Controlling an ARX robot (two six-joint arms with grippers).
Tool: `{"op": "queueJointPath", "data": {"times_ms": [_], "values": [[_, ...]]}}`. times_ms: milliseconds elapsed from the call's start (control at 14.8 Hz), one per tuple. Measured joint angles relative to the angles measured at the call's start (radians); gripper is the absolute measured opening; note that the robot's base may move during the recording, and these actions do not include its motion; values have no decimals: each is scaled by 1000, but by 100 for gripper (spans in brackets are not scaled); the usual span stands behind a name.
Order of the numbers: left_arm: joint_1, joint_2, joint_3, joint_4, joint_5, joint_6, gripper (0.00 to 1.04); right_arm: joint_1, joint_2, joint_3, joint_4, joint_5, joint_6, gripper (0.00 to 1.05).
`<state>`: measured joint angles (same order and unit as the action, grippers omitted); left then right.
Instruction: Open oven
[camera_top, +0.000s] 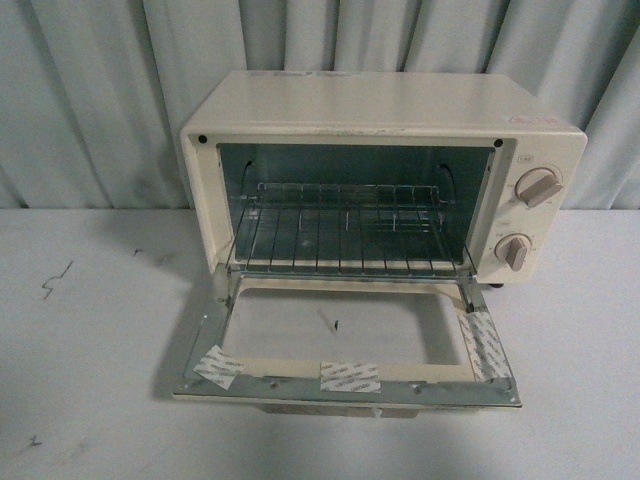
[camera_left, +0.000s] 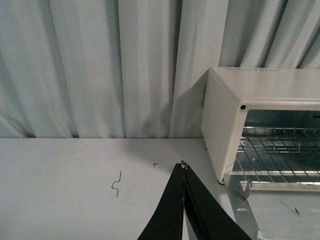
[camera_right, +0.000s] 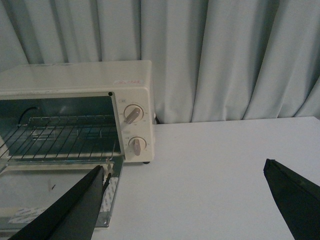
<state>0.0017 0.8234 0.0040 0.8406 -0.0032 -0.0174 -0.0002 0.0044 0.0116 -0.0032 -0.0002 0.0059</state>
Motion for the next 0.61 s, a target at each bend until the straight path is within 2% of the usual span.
{"op": "queueJointPath", "data": {"times_ms": [202, 606], "values": [[-1, -240, 2, -270, 3, 0, 2, 0, 0, 0, 0, 0, 0, 98], [-1, -476, 2, -491, 3, 0, 2, 0, 0, 0, 0, 0, 0, 98]]}}
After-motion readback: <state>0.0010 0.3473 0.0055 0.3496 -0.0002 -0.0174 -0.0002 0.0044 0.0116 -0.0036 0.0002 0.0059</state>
